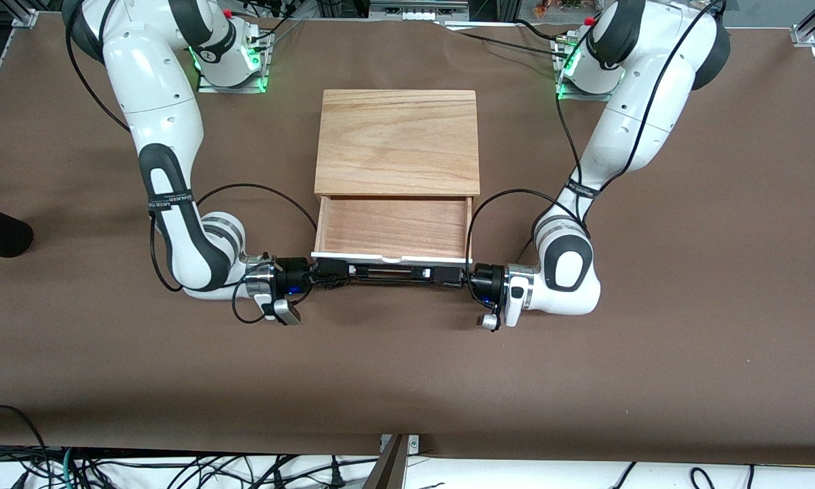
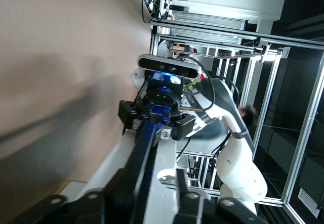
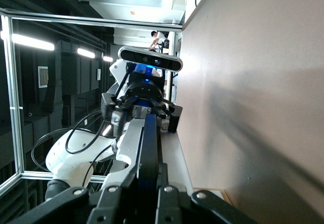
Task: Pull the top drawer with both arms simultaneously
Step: 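Pull the handle outward from the cabinet with both grippers together, then open the right gripper and the left gripper, releasing the handle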
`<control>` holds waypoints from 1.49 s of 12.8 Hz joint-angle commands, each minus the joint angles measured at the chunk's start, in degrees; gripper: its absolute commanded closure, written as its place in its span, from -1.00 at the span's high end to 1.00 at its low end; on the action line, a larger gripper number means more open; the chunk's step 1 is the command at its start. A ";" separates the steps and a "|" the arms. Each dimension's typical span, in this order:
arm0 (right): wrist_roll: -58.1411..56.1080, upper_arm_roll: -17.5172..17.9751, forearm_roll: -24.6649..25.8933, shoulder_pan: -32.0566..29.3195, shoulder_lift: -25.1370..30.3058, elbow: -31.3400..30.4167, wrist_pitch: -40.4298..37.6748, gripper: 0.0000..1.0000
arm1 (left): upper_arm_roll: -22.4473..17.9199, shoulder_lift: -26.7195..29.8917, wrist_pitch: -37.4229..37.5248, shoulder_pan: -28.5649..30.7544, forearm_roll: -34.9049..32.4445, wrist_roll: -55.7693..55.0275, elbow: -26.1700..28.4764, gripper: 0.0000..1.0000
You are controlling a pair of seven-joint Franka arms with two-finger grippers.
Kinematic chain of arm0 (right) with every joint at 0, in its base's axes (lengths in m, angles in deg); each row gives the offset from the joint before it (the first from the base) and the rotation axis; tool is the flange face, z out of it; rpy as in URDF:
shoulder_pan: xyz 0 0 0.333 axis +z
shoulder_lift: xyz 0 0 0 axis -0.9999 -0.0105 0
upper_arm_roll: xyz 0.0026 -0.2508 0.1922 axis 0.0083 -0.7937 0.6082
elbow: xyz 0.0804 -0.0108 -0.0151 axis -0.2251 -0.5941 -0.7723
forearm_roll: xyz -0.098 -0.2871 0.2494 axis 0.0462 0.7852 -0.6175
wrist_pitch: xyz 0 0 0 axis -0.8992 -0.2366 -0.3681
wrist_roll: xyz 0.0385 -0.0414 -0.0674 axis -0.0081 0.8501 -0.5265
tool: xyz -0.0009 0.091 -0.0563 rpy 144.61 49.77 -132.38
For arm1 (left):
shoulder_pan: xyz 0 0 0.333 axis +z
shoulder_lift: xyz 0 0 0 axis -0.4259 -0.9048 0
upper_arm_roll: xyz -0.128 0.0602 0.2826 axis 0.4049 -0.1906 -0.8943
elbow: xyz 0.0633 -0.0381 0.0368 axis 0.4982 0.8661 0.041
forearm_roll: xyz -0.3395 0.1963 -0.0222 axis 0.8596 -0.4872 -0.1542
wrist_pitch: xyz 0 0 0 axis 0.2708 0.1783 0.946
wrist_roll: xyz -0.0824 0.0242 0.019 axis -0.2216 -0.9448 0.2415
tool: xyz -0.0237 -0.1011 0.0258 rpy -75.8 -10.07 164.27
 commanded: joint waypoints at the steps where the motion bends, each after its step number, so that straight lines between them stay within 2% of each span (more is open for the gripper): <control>1: 3.39 -0.95 -3.02 -4.18 -2.15 5.45 4.27 0.98 | 0.68 1.36 3.45 0.65 0.24 -1.69 0.86 1.00; 5: 3.39 -0.95 -2.85 -4.00 -1.89 5.45 4.62 1.00 | 0.68 1.45 3.45 0.74 0.15 -1.61 1.30 1.00; 7: 3.39 -2.43 -1.98 -3.74 -1.62 5.53 4.79 1.00 | 0.07 1.36 3.45 0.65 -3.69 -1.08 1.22 1.00; 10: 3.65 -6.56 4.77 -3.48 -0.92 7.63 4.79 1.00 | 0.06 -0.13 3.28 0.74 -4.16 5.14 1.04 1.00; 12: 7.76 -8.50 9.26 -3.39 -0.74 10.09 4.79 1.00 | -0.11 -0.57 3.10 0.65 -4.07 6.04 0.78 1.00; 16: 16.64 -9.38 11.29 -2.95 -0.65 12.30 6.28 1.00 | -2.04 -0.75 3.10 0.48 -4.51 6.83 0.08 1.00; 17: 19.71 -9.73 12.17 -2.52 -0.57 12.30 7.25 1.00 | -3.79 -0.32 3.19 0.39 -4.94 6.83 -0.10 1.00; 18: 22.87 -9.74 13.05 -1.99 -0.31 12.39 8.39 1.00 | -6.15 0.38 3.28 -0.13 -7.12 6.83 -1.15 1.00; 19: 25.77 -9.74 13.84 -1.55 -0.04 13.08 9.88 1.00 | -6.87 0.91 3.28 -0.14 -11.32 6.74 -2.98 1.00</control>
